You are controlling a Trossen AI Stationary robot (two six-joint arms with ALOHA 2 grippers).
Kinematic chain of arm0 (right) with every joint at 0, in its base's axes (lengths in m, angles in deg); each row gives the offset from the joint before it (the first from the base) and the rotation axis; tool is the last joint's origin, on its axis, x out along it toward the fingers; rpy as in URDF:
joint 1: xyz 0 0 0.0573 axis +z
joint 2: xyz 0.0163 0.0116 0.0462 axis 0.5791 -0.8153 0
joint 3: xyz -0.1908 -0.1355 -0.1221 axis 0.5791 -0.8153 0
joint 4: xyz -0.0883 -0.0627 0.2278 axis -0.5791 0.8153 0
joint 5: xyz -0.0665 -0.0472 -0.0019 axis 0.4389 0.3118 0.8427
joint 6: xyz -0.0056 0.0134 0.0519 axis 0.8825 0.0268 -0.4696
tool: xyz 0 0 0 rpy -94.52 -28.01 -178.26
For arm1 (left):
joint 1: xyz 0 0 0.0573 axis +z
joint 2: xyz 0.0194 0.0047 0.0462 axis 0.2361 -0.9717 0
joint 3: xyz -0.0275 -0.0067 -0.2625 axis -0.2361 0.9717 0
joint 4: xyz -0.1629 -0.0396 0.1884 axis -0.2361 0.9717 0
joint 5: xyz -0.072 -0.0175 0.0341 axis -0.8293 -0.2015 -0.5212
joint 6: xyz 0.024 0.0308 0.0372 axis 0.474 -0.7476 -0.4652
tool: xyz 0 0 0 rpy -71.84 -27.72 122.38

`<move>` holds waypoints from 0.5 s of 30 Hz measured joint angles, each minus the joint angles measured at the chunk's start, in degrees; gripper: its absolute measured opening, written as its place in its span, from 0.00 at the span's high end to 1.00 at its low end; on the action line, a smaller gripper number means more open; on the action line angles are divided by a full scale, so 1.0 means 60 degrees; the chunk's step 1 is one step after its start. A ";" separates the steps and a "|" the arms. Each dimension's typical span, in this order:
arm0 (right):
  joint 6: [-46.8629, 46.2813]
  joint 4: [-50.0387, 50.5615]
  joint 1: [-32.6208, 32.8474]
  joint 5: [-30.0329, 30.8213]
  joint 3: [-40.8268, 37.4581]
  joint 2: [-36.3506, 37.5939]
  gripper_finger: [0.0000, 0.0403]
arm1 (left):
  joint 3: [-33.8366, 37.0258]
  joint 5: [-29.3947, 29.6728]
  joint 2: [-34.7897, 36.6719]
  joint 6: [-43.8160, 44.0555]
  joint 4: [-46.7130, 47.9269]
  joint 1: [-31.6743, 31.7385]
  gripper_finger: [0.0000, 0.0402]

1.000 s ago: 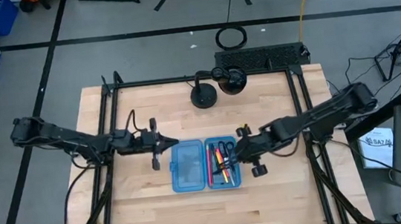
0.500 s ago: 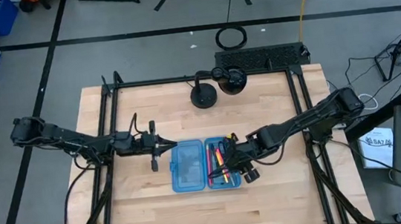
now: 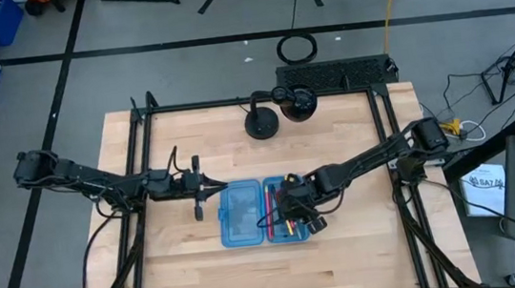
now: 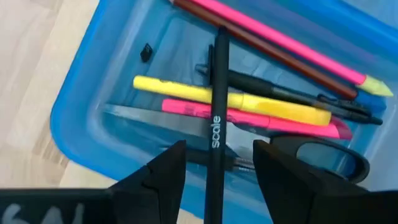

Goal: Pick & place school supplies into a supply box
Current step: Put the black pen into the blue supply box

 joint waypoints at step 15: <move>0.0108 0.0020 -0.0150 -0.0287 -0.0004 -0.0123 0.56 | 0.0000 -0.0003 0.0000 0.0020 0.0025 0.0000 0.92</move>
